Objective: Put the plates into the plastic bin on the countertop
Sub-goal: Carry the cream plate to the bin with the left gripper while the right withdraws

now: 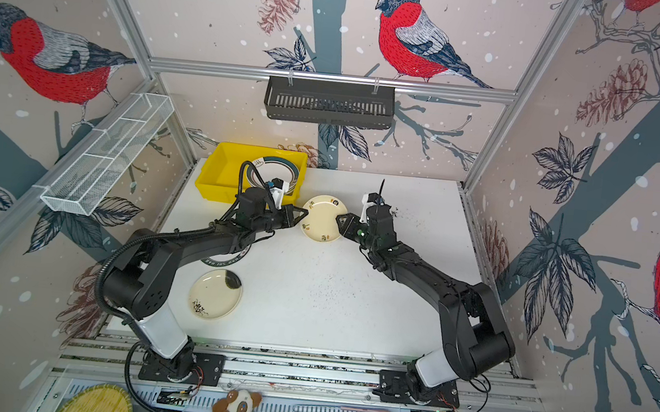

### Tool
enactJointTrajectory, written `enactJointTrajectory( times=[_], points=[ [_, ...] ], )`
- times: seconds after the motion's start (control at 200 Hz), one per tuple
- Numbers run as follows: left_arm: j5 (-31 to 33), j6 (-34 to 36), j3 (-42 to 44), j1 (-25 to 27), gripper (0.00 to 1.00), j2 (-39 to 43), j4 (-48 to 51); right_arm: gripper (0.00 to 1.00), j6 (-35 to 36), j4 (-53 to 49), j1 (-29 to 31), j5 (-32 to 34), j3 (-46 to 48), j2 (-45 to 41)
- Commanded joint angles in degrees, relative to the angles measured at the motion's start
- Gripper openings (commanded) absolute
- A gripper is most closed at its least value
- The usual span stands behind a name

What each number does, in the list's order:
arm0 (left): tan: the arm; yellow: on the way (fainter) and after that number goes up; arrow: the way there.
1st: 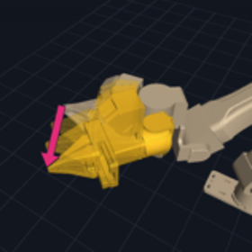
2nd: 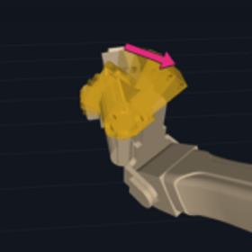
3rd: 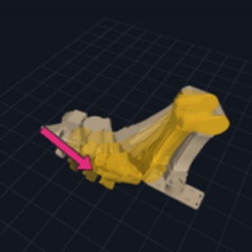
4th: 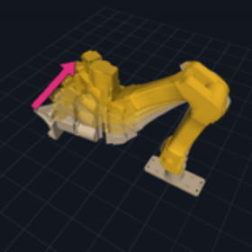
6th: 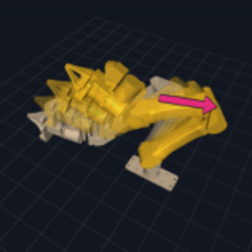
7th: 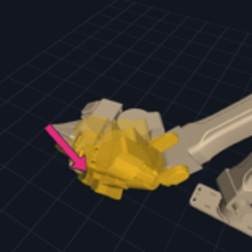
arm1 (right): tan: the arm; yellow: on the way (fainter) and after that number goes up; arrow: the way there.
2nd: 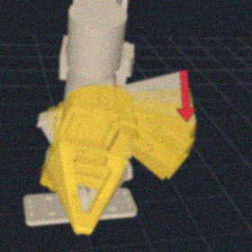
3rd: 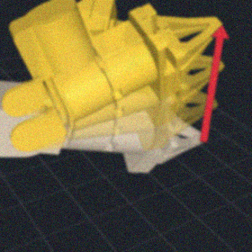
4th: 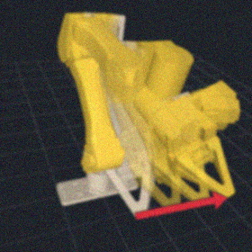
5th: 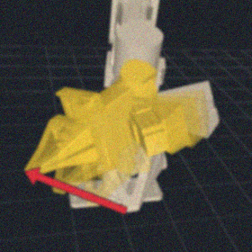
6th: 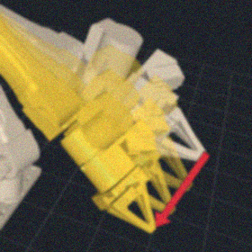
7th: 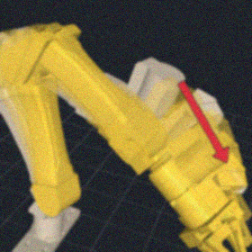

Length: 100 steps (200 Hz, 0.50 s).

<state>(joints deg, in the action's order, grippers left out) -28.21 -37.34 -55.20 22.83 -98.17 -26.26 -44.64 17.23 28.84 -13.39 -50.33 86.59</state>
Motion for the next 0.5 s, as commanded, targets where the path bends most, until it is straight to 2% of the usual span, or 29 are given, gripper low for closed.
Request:
enactJointTrajectory(
  times=[0.0, 0.08, 0.22, 0.335, 0.495],
  points=[
    [0.3, 1.7, -1.6, 0.0, 0.0, -0.1, -1.0, 0.73, 1.6, 2.4, 0.2, -0.9, 0.1, -1.1],
    [0.6, 2.8, -4.0, -0.2, 0.0, -0.1, 0.8, 0.88, 2.2, 2.0, 0.2, -0.5, 0.4, -1.8],
    [1.3, 2.8, -7.3, -1.9, 0.0, 0.0, 1.2, 0.99, 3.5, -0.6, 0.2, 0.7, -0.2, -3.4],
    [2.2, 2.3, -9.4, -4.6, 0.0, -0.5, 1.4, 0.99, 5.2, -3.1, -0.1, 2.5, -0.7, -5.5],
    [3.3, 1.1, -10.8, -10.9, 0.0, -1.5, 0.5, 0.99, 7.2, -5.7, -0.7, 5.8, -0.1, -9.4]
  ],
)
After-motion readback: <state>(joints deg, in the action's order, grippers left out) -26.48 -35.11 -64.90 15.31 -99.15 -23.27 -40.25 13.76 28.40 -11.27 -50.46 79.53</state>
